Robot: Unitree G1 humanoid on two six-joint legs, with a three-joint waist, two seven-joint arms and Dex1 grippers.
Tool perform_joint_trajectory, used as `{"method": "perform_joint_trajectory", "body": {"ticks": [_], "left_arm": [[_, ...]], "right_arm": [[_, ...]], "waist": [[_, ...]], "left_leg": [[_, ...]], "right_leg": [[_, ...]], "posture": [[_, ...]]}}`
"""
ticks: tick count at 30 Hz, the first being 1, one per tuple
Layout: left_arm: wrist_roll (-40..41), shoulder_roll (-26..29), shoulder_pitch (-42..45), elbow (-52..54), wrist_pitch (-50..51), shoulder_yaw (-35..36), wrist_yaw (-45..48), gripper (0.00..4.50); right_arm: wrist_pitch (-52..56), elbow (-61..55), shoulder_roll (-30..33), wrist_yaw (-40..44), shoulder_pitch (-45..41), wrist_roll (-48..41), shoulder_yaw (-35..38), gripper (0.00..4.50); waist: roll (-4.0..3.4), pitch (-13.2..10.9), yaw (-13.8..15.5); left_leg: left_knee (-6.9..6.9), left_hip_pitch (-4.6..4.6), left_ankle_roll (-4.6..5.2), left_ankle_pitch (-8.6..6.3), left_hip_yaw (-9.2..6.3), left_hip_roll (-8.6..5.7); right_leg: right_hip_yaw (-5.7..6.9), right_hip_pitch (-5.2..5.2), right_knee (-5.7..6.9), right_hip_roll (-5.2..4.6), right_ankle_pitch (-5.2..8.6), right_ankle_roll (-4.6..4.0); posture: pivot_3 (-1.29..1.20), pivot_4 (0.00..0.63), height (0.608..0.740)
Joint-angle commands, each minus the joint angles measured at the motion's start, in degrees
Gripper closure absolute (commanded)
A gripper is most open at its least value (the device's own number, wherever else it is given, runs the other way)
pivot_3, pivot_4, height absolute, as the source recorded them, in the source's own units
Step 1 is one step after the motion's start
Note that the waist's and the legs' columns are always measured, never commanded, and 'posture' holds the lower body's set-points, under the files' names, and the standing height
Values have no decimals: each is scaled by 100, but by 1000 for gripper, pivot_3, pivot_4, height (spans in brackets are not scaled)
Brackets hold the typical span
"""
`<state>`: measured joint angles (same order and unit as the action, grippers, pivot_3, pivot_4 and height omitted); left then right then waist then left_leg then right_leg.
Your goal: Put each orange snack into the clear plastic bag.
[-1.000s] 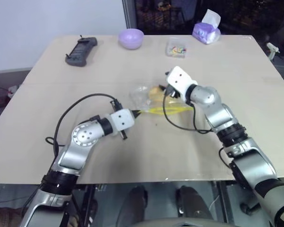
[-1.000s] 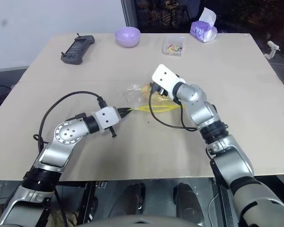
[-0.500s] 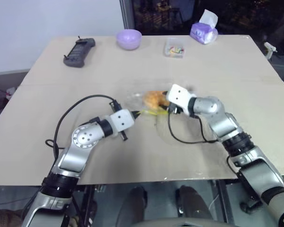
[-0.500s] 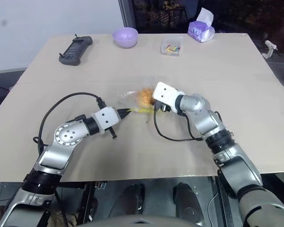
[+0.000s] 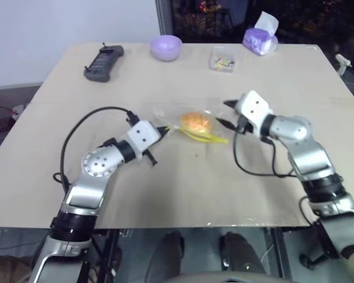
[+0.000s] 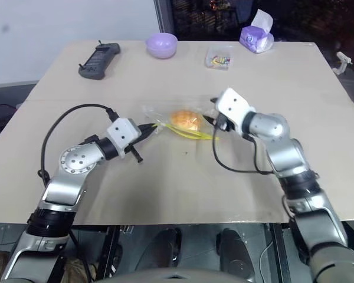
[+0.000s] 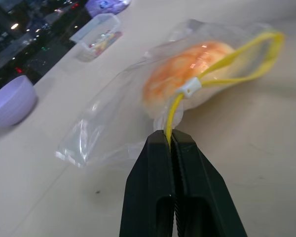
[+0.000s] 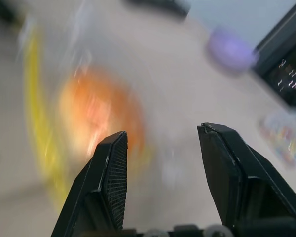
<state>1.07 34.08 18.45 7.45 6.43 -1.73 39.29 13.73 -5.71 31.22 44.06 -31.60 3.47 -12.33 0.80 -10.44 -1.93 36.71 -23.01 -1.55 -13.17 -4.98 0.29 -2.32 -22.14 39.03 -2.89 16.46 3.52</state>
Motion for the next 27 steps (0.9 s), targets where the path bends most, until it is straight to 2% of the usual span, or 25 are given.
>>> {"method": "perform_joint_trajectory", "body": {"ticks": [1, 8, 15, 19, 22, 25, 26, 27], "left_arm": [[155, -15, 198, 199, 98, 145, -50, 4500], [188, -2, 358, 117, 169, 114, -19, 4500], [204, 19, 464, 75, 200, 91, 29, 4500], [200, -2, 495, 91, 250, 93, 9, 4500], [187, -3, 491, 112, 293, 108, -20, 4500], [204, -13, 488, 143, 353, 132, -45, 4500], [219, -26, 492, 153, 379, 137, -55, 4500], [226, -36, 495, 160, 397, 135, -63, 4500]], "right_arm": [[357, -863, 63, 14, 402, -36, 14, 2046], [914, -1357, -174, -208, 794, 121, -278, 2046], [626, -180, -641, -1258, 461, 797, -364, 2046], [374, 208, -707, -1399, 349, 928, -410, 2046], [273, 267, -721, -1381, 367, 943, -420, 2780], [227, 117, -690, -1194, 451, 893, -465, 4149], [239, 86, -716, -1189, 466, 872, -446, 4412], [237, 82, -726, -1169, 468, 867, -441, 4412]], "waist": [[1, 1, -46], [1, 0, -41], [3, 2, -36], [3, 2, -38], [3, 2, -42], [3, 2, -42], [3, 2, -41], [3, 2, -41]], "left_leg": [[-7, 2, 0, 0, 0, 4], [-14, 10, 0, 0, 2, 6], [-13, 10, -1, 1, 3, 2], [-18, 9, -1, 1, 3, 2], [-20, 9, -1, 1, 3, 2], [-20, 9, -1, 1, 4, 2], [-20, 9, -1, 1, 4, 2], [-20, 9, -1, 1, 3, 2]], "right_leg": [[0, 0, -4, 4, 0, 0], [-3, 1, -4, 6, 0, 0], [-3, 3, -7, 2, 0, 0], [-3, 2, -11, 2, 0, 0], [-3, 2, -14, 3, 0, 0], [-4, 2, -13, 2, 0, 0], [-4, 2, -13, 3, 0, 0], [-3, 2, -12, 3, 0, 0]], "posture": [[0, 150, 740], [0, 150, 740], [0, 150, 740], [0, 150, 740], [0, 150, 740], [0, 150, 740], [0, 150, 740], [0, 150, 740]]}}
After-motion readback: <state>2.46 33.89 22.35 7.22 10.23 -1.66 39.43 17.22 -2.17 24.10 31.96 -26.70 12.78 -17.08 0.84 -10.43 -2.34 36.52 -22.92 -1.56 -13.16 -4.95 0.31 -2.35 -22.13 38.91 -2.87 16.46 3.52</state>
